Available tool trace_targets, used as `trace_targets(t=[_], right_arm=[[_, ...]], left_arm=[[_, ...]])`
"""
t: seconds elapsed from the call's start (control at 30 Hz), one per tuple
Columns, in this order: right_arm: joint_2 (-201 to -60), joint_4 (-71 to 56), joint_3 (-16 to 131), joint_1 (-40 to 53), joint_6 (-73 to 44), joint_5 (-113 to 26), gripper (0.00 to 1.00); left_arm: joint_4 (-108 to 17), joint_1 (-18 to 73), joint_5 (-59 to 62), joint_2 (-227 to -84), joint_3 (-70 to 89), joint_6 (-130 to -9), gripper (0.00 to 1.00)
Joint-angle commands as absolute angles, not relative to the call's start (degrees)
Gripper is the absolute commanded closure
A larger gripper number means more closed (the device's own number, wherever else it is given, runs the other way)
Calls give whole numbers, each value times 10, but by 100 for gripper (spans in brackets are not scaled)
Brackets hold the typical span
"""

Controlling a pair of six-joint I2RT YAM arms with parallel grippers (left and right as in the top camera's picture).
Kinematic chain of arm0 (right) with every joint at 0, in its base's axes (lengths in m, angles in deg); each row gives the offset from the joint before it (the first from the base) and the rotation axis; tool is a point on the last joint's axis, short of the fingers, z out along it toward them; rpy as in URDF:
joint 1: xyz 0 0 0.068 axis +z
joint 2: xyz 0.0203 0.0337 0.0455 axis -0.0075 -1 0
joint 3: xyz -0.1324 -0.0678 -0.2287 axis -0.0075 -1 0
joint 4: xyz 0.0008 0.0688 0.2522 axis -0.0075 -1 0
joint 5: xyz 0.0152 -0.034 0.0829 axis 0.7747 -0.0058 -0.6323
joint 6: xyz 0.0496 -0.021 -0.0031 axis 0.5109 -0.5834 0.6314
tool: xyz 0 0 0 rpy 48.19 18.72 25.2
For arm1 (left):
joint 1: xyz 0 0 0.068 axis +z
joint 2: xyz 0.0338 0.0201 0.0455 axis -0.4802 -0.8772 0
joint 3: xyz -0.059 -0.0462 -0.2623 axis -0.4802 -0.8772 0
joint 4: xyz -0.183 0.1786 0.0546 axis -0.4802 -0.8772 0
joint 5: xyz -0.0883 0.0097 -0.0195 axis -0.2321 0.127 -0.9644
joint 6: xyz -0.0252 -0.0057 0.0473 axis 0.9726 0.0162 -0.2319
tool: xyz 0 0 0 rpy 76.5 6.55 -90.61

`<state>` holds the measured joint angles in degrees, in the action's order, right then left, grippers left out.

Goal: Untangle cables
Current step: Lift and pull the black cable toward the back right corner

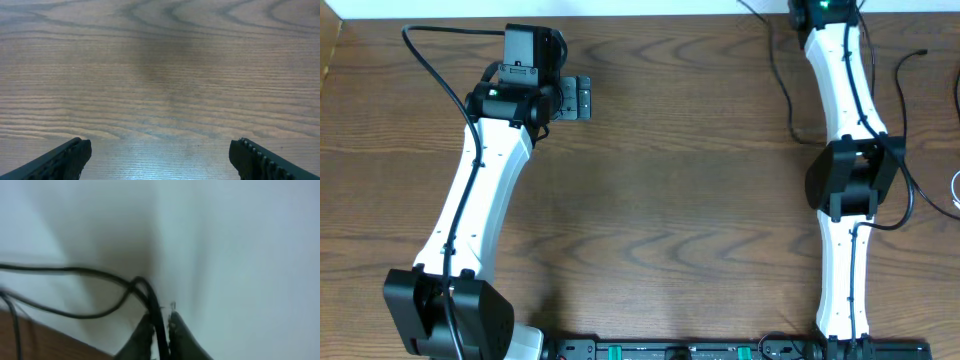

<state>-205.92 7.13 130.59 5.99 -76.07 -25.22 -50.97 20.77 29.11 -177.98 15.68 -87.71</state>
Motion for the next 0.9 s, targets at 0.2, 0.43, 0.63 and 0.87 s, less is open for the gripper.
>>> trace_targets(t=[0.2, 0.43, 0.63, 0.87], right_arm=[[-2055, -6, 1319, 68, -907, -426, 81], [-2054, -34, 1319, 66, -842, -357, 63], [-2039, -101, 1319, 66, -632, -277, 28], [-2008, -310, 1319, 55, -405, -267, 21]], left_arm=[[-510, 208, 295, -1783, 156, -876, 7], [-510, 208, 295, -1783, 156, -876, 7], [-510, 208, 295, -1783, 156, -876, 7], [-510, 208, 295, -1783, 156, -876, 7]])
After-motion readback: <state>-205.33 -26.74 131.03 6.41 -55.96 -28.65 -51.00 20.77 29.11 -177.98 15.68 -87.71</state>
